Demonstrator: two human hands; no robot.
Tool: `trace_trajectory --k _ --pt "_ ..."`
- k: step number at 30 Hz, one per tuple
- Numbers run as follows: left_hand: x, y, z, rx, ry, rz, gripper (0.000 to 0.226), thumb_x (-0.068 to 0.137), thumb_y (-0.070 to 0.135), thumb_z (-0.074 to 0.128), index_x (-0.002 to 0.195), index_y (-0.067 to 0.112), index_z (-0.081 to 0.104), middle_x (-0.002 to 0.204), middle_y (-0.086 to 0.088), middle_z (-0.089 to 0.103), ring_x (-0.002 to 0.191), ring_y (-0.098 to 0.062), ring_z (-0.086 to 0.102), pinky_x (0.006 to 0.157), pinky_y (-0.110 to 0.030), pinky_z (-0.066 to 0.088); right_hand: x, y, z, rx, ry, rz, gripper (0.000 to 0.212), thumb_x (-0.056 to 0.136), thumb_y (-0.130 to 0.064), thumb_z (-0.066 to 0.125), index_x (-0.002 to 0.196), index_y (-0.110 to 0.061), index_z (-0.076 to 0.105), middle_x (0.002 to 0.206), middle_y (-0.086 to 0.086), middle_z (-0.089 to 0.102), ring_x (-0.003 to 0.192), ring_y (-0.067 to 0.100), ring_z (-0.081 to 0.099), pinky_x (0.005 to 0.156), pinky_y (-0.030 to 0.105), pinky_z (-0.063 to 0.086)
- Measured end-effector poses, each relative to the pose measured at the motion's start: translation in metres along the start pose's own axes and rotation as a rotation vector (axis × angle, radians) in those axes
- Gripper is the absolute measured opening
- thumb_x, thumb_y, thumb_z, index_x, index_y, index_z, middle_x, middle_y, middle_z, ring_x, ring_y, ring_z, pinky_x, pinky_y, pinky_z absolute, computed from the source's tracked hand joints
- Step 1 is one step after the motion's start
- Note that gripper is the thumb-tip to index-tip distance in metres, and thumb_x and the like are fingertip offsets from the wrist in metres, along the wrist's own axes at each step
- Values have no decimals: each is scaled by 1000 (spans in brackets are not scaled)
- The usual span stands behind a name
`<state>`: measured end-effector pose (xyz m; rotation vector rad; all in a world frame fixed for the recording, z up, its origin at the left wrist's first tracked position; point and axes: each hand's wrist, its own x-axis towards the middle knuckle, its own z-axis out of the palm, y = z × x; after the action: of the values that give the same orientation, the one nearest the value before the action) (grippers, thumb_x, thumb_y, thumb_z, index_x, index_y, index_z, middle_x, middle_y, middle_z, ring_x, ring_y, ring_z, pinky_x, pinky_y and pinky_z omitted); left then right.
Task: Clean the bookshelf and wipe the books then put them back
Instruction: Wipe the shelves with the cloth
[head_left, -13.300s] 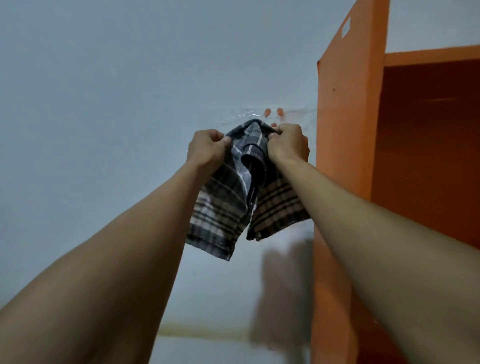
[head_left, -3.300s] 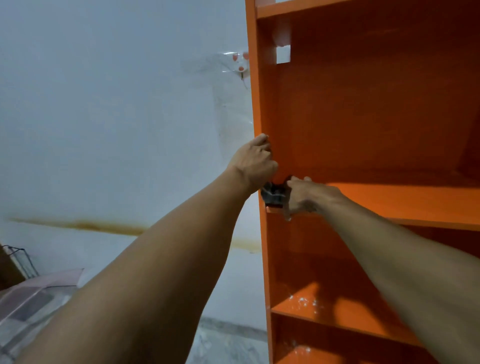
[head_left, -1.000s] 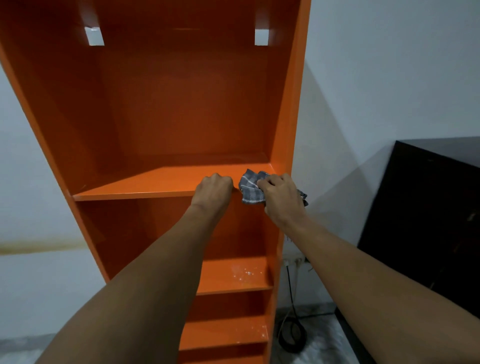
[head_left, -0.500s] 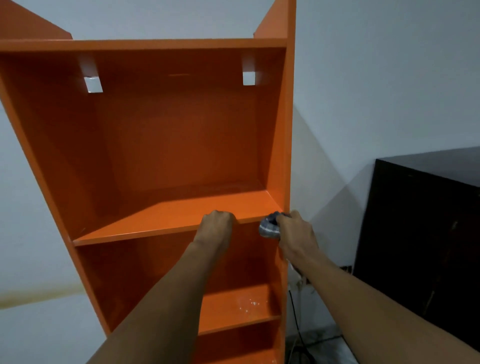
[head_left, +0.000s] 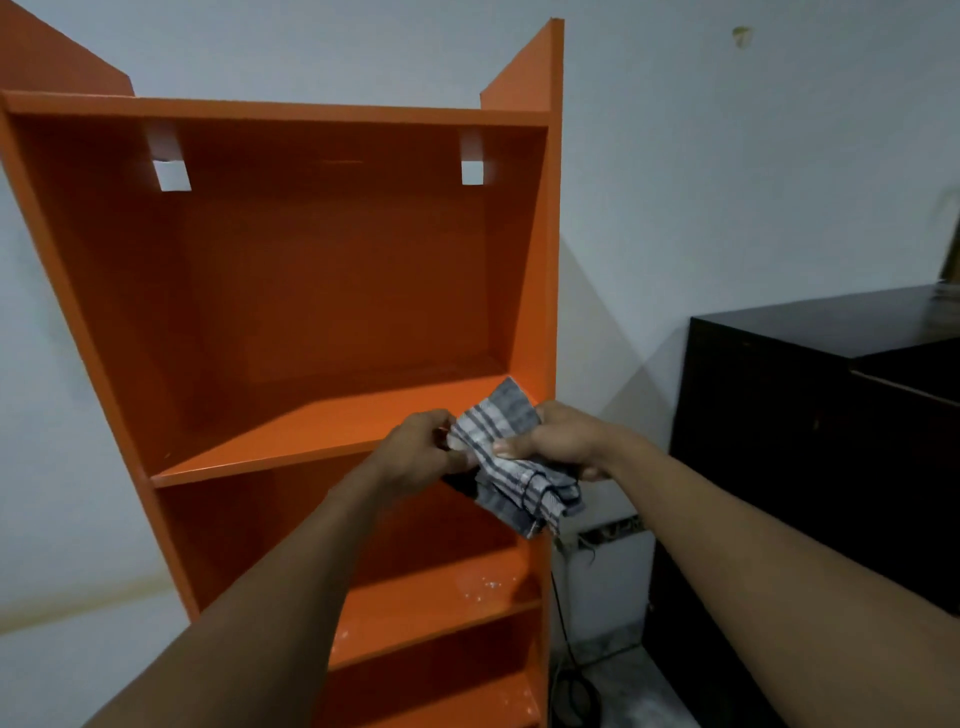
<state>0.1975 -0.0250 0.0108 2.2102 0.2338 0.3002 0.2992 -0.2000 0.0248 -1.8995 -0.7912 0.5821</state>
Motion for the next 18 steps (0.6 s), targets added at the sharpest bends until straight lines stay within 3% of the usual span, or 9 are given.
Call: trace_trajectory --k 2,4,6,9,11,13,14,16,18 --pt "-13 2 -11 -164 2 -39 22 85 7 73 89 9 52 84 -9 67 69 -14 63 60 -24 53 -3 -5 8 48 -33 29 21 82 -12 75 101 -3 69 98 13 74 89 26 72 80 38 58" --pt "-21 -4 -21 -228 18 -82 20 88 4 70 88 9 50 86 -13 64 77 -20 62 68 -33 52 -3 -8 17 0 -29 31 33 79 -18 80 105 -2 68 102 12 74 94 26 71 87 41 57" --pt "-25 -15 -27 -191 31 -116 22 88 6 71 86 12 49 87 -12 60 78 -21 57 68 -33 47 -2 -4 30 -81 28 37 36 76 -25 82 103 -4 70 102 10 74 95 24 70 89 40 56" --pt "-33 -35 -27 -164 -46 -222 24 89 10 69 103 14 52 102 -9 62 90 -21 59 69 -32 50 -4 3 46 -93 69 60 18 83 -23 76 94 -10 71 93 3 73 83 14 69 71 24 54" --pt "-39 -43 -20 -190 -146 -297 36 88 12 70 118 19 51 114 -8 62 102 -23 61 79 -37 56 -5 9 54 -113 37 79 11 90 -24 69 88 -14 68 87 1 71 76 12 68 63 22 51" --pt "-41 -52 -12 -164 -202 -315 32 89 15 70 118 16 57 116 -7 64 106 -25 63 89 -42 56 -3 18 61 -125 11 107 15 95 -27 62 91 -14 67 88 1 70 75 11 67 60 22 50" --pt "-41 -58 -8 -143 -208 -310 24 90 16 68 113 12 61 112 -8 67 103 -24 64 91 -42 56 -1 23 64 -137 1 122 18 96 -29 59 97 -13 67 91 2 70 76 11 66 59 21 49" --pt "-41 -72 2 -118 -197 -300 11 94 17 64 98 7 65 94 -9 69 84 -22 64 78 -38 57 4 36 70 -157 -22 143 28 97 -34 57 108 -10 66 101 4 70 80 11 66 62 21 50" --pt "-42 -89 12 -81 -190 -305 16 97 18 61 85 7 62 80 -12 61 69 -24 54 65 -34 46 10 53 76 -128 -65 161 39 89 -44 65 114 -12 66 112 3 69 92 14 66 75 26 53"
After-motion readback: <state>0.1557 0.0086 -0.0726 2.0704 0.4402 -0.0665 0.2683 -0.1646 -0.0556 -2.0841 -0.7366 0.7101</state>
